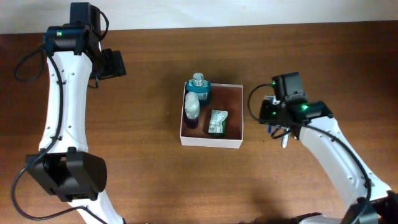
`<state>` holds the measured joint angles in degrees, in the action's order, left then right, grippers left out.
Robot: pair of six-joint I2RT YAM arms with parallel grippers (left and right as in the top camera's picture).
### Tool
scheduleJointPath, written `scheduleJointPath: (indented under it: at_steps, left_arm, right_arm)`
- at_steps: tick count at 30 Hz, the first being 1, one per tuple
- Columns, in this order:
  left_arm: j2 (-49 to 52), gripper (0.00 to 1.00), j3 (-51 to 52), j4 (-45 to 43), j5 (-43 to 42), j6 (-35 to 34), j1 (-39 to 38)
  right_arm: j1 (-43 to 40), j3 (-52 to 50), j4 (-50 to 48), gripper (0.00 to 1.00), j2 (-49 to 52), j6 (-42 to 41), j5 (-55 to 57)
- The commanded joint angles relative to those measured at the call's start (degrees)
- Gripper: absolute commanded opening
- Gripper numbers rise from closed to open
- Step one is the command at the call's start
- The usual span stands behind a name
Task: Pack container
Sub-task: 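Carry the razor leftward and lower it into the box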
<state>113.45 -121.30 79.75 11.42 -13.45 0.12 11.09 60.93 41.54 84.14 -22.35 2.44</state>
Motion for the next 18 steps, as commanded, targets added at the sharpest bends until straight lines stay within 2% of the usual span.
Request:
scheduleJointPath:
  at_steps: [1, 9, 18]
  left_arm:
    - [-1.6, 0.99, -0.8, 0.0, 0.4, 0.3, -0.1]
    - [-1.6, 0.99, -0.8, 0.0, 0.4, 0.3, -0.1]
    - [-1.6, 1.0, -0.8, 0.0, 0.4, 0.3, -0.1]
  right_arm:
    - [4.5, 0.8, -1.1, 0.04, -0.9, -4.5, -0.7]
    - [13.0, 0.8, -7.3, 0.04, -0.5, -8.5, -0.3]
    - [16.0, 0.8, -10.3, 0.04, 2.1, -9.9, -0.3]
